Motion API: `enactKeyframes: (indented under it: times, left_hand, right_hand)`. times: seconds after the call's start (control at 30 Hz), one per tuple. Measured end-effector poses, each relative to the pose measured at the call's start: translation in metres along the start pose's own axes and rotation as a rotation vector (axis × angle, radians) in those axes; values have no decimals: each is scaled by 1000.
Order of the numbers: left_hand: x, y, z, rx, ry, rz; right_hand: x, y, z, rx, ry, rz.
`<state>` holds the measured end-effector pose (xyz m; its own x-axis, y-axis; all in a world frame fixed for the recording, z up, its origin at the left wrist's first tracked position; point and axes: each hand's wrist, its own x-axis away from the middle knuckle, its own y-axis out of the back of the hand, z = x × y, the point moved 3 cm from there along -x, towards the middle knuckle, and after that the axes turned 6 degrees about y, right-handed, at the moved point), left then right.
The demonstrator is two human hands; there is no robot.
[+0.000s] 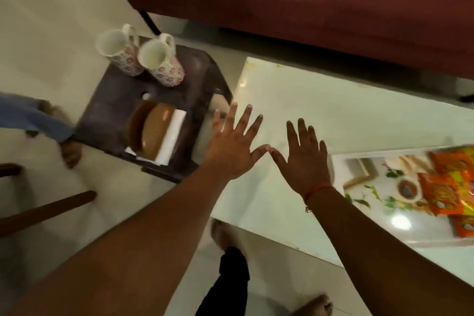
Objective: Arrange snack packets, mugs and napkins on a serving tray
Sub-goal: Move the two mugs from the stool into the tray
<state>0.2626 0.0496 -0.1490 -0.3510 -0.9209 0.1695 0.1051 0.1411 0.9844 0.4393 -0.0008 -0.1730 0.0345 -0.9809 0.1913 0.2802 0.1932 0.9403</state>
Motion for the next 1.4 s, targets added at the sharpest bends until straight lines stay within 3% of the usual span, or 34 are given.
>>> enactKeyframes:
  times: [0.2, 0.3, 0.43, 0.6, 0.7, 0.93, 1.13, 1.23, 1.4]
  left_hand:
    - [-51, 63, 143, -13, -63, -193]
    - [-71, 86, 205, -40, -1, -258]
    - [-90, 89, 284, -131, 130, -177]
    - [-102, 65, 344, -134, 195, 26]
    - [-110, 60, 355, -62, 172, 143]
    - [-136, 63, 359, -93, 112, 170]
    - [-142, 63, 356, -8, 182, 203]
    - [-139, 65, 345, -3, 208, 178]
    - [-144, 80, 286, -72, 66, 65]
  right_hand:
    - [-97, 22, 127, -69, 163, -82]
    - [-138, 38, 183, -107, 216, -143]
    - [-181, 50, 246, -110, 317, -204]
    - [-220, 41, 290, 30, 381, -115]
    - [-234, 30, 301, 99, 382, -60]
    - [-267, 28, 306, 127, 454, 18]
    - [-278, 26, 303, 109, 503, 45]
    - [-273, 29, 299, 85, 504, 21]
    - [-227, 40, 246, 5, 428, -114]
